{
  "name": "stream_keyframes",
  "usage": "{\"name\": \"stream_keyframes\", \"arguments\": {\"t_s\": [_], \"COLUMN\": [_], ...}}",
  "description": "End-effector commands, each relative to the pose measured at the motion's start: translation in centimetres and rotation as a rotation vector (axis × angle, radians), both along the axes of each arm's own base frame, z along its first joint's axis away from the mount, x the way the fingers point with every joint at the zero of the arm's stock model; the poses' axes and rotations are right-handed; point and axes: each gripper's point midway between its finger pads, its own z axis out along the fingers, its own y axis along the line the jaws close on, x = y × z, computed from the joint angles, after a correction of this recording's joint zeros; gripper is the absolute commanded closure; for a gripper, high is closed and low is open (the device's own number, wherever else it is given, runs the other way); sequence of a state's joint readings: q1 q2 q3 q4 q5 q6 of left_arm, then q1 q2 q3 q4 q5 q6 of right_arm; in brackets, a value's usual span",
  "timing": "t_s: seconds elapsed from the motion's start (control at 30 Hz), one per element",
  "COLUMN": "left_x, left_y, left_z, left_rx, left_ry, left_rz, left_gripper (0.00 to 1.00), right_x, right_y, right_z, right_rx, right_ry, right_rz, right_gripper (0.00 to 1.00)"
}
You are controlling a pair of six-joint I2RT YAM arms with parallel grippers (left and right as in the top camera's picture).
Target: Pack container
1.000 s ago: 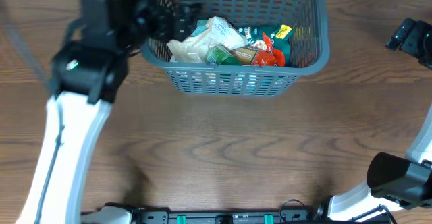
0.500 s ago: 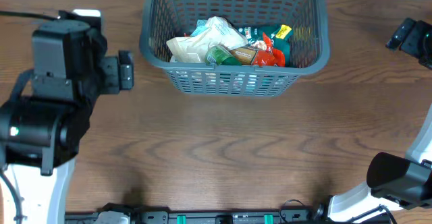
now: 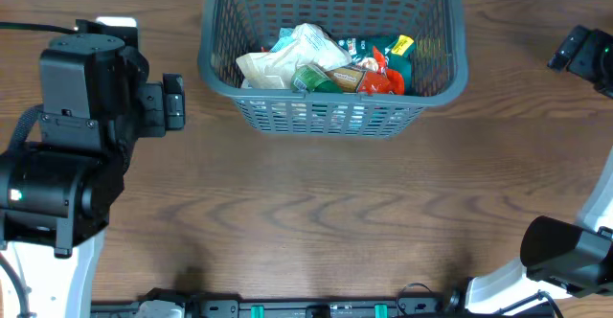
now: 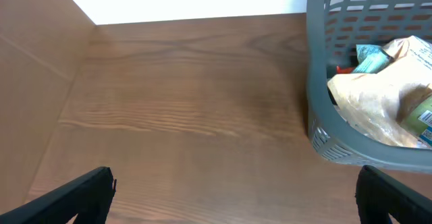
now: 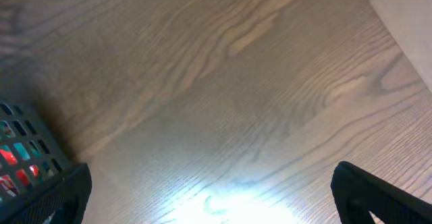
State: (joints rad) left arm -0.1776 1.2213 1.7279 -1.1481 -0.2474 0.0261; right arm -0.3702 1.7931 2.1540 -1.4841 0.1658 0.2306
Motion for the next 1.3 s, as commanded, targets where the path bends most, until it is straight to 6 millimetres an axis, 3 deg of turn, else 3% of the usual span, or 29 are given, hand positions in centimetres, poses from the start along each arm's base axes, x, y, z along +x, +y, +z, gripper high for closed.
{"name": "stream_keyframes", "arguments": {"t_s": [0.0,0.47,0.7,0.87,1.07,1.27], "left_x": [-0.1,0.0,-0.7,-2.9,-7.3,-11.5], "left_y": [0.5,0.5,1.9,3.8,5.2,6.3], "left_z": [0.2,0.1,0.8,3.1,6.0,6.8], "left_rx": [0.012,0.014,0.028,-0.036,-0.088,-0.193], "left_ry": [-0.003,-0.001,-0.025,-0.132,-0.275,-0.405], "left_rz": [0.019,0.020,0.059,0.161,0.231,0.339], "left_gripper": [0.01,0.01,0.01,0.01,0.01,0.01], "right_x": [-0.2,-0.2,-0.2,-0.2,-0.2,-0.2], "right_y": [-0.4,-0.4,-0.4,-0.4,-0.4,-0.4], "right_z": [0.0,0.0,0.0,0.0,0.0,0.0], "right_rx": [-0.005,-0.005,-0.005,-0.005,-0.005,-0.005], "right_ry": [0.002,0.002,0.002,0.002,0.002,0.002], "right_rz": [-0.017,-0.017,-0.017,-0.017,-0.017,-0.017], "right_gripper": [0.01,0.01,0.01,0.01,0.01,0.01]}}
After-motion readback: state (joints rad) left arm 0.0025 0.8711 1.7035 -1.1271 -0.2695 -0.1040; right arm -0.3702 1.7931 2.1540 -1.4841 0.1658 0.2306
